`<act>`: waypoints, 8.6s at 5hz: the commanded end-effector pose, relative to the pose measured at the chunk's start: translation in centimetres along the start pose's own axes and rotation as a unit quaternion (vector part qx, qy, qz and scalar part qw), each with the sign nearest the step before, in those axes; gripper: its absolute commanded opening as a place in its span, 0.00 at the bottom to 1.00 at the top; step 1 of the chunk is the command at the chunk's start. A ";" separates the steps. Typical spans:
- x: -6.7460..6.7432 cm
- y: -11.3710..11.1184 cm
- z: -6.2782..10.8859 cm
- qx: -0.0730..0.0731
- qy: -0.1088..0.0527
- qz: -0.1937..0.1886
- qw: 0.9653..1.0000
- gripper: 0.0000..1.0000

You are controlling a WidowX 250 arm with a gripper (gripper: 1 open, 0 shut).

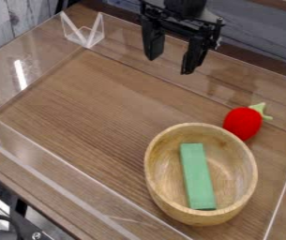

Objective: Remove the green block from the brown bowl and put it on the table

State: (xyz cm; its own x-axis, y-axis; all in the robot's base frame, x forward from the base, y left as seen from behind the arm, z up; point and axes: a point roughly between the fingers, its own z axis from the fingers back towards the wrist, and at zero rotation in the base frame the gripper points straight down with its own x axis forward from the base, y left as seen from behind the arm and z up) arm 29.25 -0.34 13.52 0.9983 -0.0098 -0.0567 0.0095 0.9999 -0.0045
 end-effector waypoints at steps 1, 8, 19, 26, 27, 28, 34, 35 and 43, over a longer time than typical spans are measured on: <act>-1.2 -0.5 -1.9 -0.003 0.020 0.033 0.999 1.00; -8.8 -6.8 -4.4 -0.055 0.019 0.362 0.930 1.00; -10.0 -8.3 -9.8 -0.026 0.040 0.433 0.900 1.00; -6.5 -6.4 1.6 -0.112 0.003 0.424 0.899 0.00; -7.1 -6.8 0.0 -0.097 0.002 0.443 0.891 0.00; -8.2 -7.2 -1.0 -0.089 0.002 0.466 0.880 0.00; -9.2 -5.6 -0.7 -0.082 -0.007 0.538 0.839 0.00; -9.6 -5.2 0.1 -0.085 -0.009 0.571 0.816 0.00; -10.5 -1.6 0.1 -0.104 -0.017 0.489 0.866 0.00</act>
State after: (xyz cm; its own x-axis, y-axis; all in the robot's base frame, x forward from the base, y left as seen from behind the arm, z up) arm 18.12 -1.96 13.20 0.5245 0.8417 -0.1281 -0.8508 0.5127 -0.1151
